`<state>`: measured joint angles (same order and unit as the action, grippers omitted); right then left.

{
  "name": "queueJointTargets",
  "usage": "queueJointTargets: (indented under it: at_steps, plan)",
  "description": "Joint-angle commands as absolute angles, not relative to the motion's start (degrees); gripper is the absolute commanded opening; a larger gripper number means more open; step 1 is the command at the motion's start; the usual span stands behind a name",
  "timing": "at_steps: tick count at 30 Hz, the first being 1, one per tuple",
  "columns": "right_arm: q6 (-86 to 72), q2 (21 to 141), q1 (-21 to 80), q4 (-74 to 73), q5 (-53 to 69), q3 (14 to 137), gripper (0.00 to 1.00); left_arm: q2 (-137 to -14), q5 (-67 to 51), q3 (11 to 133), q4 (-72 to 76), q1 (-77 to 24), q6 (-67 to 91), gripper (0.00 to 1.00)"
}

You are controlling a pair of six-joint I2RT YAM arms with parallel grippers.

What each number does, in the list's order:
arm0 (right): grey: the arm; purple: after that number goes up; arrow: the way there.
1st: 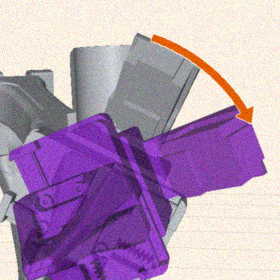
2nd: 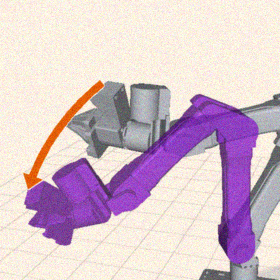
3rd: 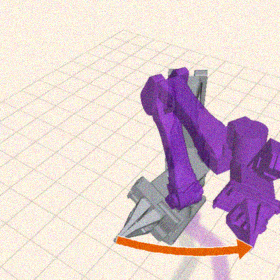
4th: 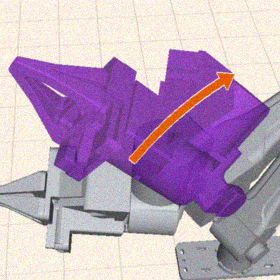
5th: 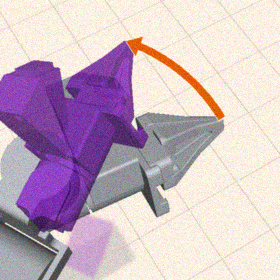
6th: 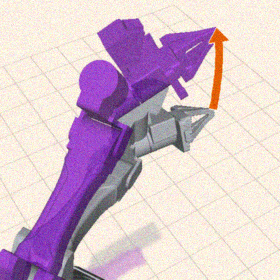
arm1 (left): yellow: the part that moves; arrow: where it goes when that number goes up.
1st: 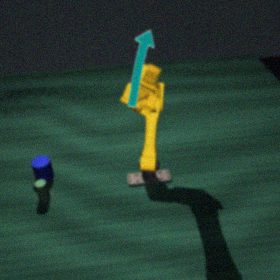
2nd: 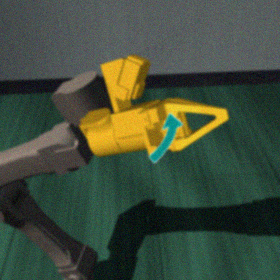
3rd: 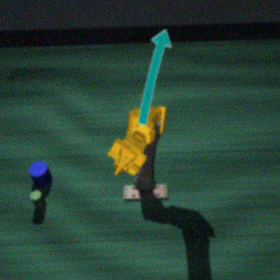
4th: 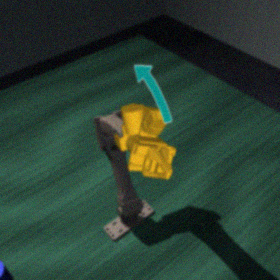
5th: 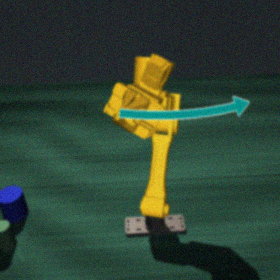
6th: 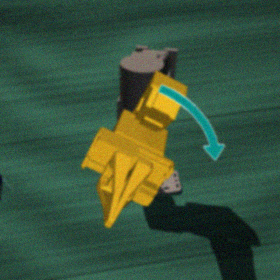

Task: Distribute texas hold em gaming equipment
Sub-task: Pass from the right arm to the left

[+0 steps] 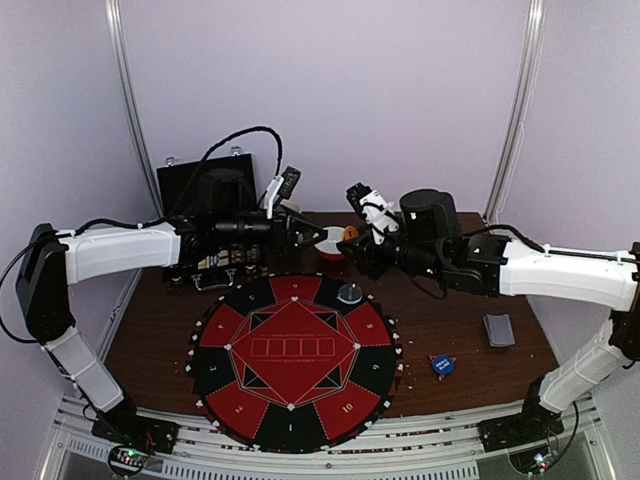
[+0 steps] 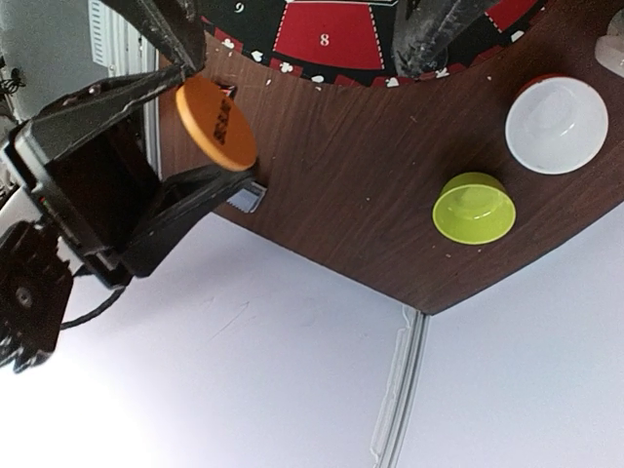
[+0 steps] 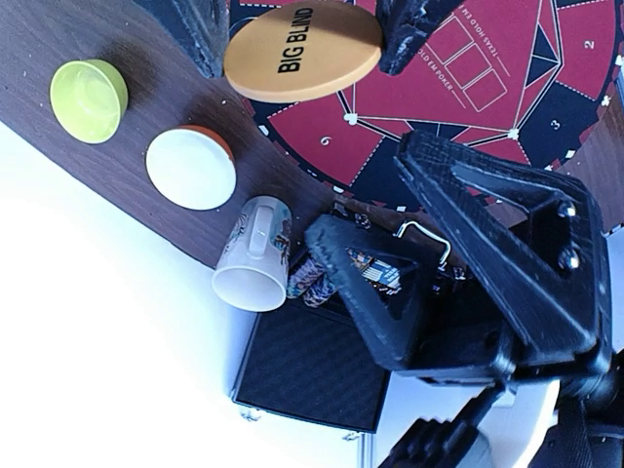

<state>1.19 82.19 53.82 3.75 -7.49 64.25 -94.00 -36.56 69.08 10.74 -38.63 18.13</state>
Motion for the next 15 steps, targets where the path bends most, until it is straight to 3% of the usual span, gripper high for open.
queueJointTargets:
  at_steps: [1,6,15]
  plan:
    - [4.5,83.7,54.7,6.1,-6.4,65.0,0.36,-95.2,-43.1,70.8,19.0,-38.6,23.7,0.7]
    - [7.3,84.9,55.8,6.1,-8.5,66.0,0.36,-95.5,-39.3,72.1,15.9,-39.0,21.8,0.74]
    - [11.8,86.7,58.7,5.6,-15.0,67.3,0.35,-98.8,-36.0,77.3,4.1,-41.1,15.8,0.61]
